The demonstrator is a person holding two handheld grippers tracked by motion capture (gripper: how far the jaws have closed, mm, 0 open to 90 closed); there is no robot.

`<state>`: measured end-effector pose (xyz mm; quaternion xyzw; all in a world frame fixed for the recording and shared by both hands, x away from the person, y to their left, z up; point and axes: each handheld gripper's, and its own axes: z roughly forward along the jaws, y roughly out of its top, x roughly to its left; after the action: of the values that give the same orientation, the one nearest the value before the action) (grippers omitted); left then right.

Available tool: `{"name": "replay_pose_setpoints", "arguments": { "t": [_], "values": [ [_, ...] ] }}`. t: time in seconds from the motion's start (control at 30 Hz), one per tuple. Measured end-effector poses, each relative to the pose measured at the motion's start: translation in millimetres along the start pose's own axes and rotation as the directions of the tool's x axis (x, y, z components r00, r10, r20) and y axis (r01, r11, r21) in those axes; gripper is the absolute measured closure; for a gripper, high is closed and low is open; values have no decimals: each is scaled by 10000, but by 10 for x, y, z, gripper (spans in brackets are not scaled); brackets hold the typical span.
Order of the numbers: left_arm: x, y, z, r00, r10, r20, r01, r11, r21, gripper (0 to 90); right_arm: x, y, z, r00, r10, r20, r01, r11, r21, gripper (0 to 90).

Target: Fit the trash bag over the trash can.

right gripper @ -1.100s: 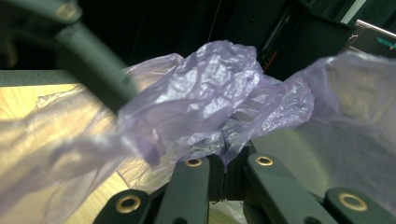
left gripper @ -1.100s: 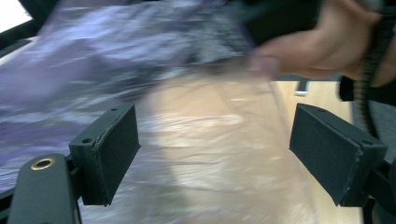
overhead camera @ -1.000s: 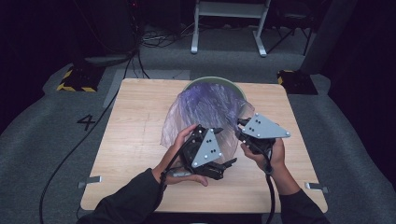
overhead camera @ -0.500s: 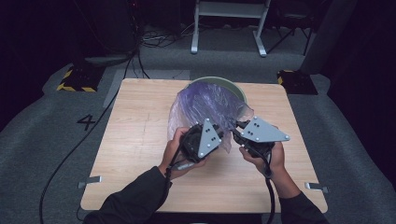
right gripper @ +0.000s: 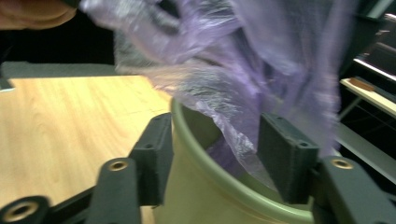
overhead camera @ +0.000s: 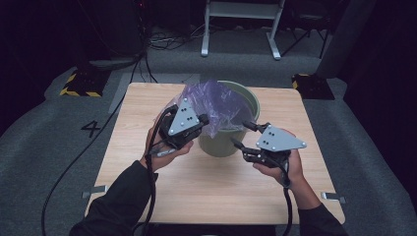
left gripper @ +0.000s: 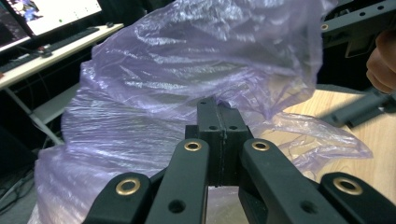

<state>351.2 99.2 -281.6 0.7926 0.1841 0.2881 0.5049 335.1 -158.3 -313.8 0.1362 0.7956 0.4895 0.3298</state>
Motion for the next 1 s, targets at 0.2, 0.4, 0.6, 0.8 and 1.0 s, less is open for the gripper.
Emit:
{"name": "replay_pose_setpoints", "arguments": {
  "t": [0.2,0.4,0.6,0.8,1.0],
  "values": [
    [-14,9,-11,9998,158,127,-159,9998,83,899,80,56,186,9952,-741,646,711,9964,471,357],
    [31,-7,-61,9999,143,93,-143,9999,10,900,30,25,332,9947,-570,854,504,9957,773,438],
    [139,-69,-121,9996,-253,122,254,9997,-45,899,-9,-61,324,9994,-300,199,279,9948,976,872],
    [222,-123,-157,9990,-405,-206,403,9991,-112,899,-28,-156,200,9999,-136,43,130,9945,1042,900],
    [267,-150,-140,9986,-305,-443,307,9995,42,899,18,-243,47,9998,-19,-205,39,9953,971,900]
  ]
}}
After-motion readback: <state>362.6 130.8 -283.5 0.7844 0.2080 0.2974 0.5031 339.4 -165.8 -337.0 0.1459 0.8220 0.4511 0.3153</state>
